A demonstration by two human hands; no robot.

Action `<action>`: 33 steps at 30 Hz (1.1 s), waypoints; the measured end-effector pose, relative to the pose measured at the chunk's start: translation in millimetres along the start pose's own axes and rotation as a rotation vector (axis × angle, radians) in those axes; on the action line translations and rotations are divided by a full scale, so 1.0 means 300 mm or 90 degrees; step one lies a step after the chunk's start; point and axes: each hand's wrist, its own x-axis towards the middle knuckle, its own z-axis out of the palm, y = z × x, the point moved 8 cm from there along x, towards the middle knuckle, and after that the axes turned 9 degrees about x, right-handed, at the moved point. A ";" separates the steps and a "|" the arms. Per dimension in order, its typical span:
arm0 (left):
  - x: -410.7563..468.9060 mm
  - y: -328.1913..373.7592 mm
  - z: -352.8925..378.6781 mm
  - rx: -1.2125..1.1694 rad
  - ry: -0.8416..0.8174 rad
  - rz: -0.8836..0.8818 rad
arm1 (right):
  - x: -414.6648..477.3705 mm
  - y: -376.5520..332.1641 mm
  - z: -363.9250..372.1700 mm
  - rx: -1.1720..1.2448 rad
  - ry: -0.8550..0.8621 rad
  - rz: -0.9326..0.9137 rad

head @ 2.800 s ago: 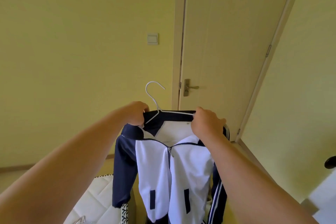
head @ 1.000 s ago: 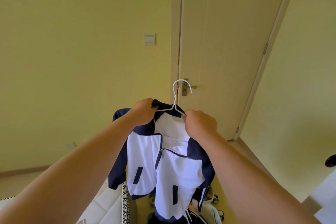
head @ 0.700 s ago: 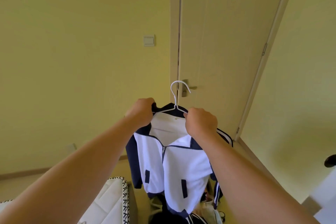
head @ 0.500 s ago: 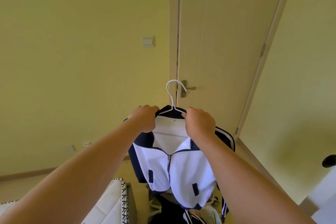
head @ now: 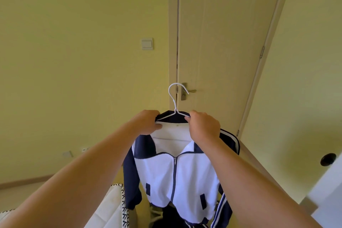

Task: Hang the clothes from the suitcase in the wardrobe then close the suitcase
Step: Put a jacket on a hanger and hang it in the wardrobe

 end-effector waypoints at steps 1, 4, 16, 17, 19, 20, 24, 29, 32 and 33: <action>-0.006 0.009 -0.004 -0.017 0.005 0.016 | -0.003 0.000 -0.001 -0.001 -0.001 -0.001; -0.020 -0.001 -0.014 0.019 0.044 0.003 | -0.013 -0.007 -0.007 0.001 0.006 -0.018; -0.060 0.027 -0.100 0.000 0.131 0.041 | 0.015 -0.031 -0.031 -0.074 -0.054 -0.037; -0.067 0.031 -0.139 0.000 0.201 0.051 | 0.024 -0.058 -0.053 -0.051 -0.015 -0.071; -0.084 0.018 -0.205 -0.027 0.322 0.044 | 0.052 -0.081 -0.080 -0.010 0.057 -0.112; -0.079 0.015 -0.210 -0.017 0.304 0.043 | 0.064 -0.081 -0.066 0.021 0.025 -0.111; -0.091 -0.009 -0.134 0.052 0.130 0.035 | 0.027 -0.103 0.030 0.018 -0.200 -0.094; -0.108 -0.032 -0.113 0.046 0.156 0.030 | -0.010 -0.133 0.014 0.055 -0.162 -0.079; -0.137 -0.064 -0.163 -0.004 0.308 0.040 | -0.014 -0.152 -0.033 0.095 -0.088 -0.077; -0.146 -0.075 -0.174 -0.025 0.347 0.039 | -0.011 -0.163 -0.056 0.098 -0.046 -0.083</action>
